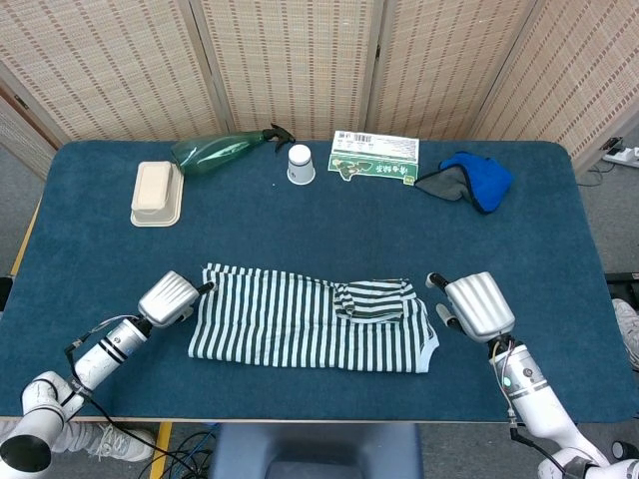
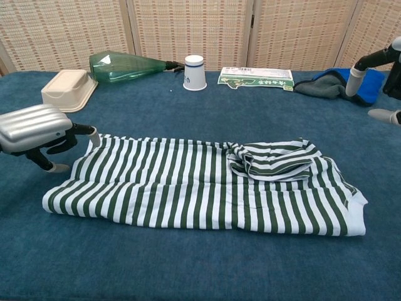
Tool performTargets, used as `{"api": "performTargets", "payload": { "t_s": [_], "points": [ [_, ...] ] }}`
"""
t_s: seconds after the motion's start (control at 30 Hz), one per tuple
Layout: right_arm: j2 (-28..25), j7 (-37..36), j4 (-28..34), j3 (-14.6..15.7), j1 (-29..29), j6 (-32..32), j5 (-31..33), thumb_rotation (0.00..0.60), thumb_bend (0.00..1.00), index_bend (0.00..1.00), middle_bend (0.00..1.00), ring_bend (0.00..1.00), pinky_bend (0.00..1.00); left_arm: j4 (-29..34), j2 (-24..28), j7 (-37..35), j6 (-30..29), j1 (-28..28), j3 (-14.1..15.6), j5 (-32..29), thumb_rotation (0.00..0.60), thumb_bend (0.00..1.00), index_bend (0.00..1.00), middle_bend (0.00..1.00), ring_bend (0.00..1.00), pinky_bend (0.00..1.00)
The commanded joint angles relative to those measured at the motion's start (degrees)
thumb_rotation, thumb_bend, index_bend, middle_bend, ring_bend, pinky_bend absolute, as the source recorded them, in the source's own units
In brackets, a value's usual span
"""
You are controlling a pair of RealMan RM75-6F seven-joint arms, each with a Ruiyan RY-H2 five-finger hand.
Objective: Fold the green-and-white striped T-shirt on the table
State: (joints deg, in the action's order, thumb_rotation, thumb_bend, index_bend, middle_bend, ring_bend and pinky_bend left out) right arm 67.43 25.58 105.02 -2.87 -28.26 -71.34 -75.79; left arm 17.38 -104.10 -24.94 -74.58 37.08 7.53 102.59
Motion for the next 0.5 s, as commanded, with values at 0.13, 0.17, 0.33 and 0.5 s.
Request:
{"api": "performTargets", "payload": {
  "t_s": [0.13, 0.17, 0.33, 0.5],
  "points": [
    [0.20, -0.11, -0.09, -0.34, 0.34, 0.38, 0.11, 0.600, 0.35, 0.38, 0.97, 1.00, 1.00, -1.18, -1.09, -0.98, 0.21, 0.01, 0.16, -0.86, 0.600, 0.22, 0.35, 0.87, 0.80, 0.95],
    [0.23, -0.17, -0.12, -0.42, 0.42, 0.39, 0.12, 0.600, 0.35, 0.38, 0.97, 1.00, 1.00, -1.17, -1.29, -1.22, 0.22, 0.03, 0.17, -0.97, 0.600, 0.22, 0.35, 0.87, 0.80, 0.95],
    [0.19, -0.38, -0.24, -0.78, 0.79, 0.58, 0.31, 0.600, 0.35, 0.38, 0.97, 1.00, 1.00, -1.22, -2.40, -1.08, 0.01, 0.44, 0.59, -1.02, 0.600, 0.22, 0.34, 0.87, 0.80, 0.95],
    [0.14, -0.72, -0.39, -1.07, 1.13, 0.74, 0.41, 0.600, 0.35, 0.38, 0.97, 1.00, 1.00, -1.04, -3.16, -1.10, 0.20, 0.75, 0.73, -1.32, 0.600, 0.22, 0.34, 0.87, 0.80, 0.95]
  ]
}}
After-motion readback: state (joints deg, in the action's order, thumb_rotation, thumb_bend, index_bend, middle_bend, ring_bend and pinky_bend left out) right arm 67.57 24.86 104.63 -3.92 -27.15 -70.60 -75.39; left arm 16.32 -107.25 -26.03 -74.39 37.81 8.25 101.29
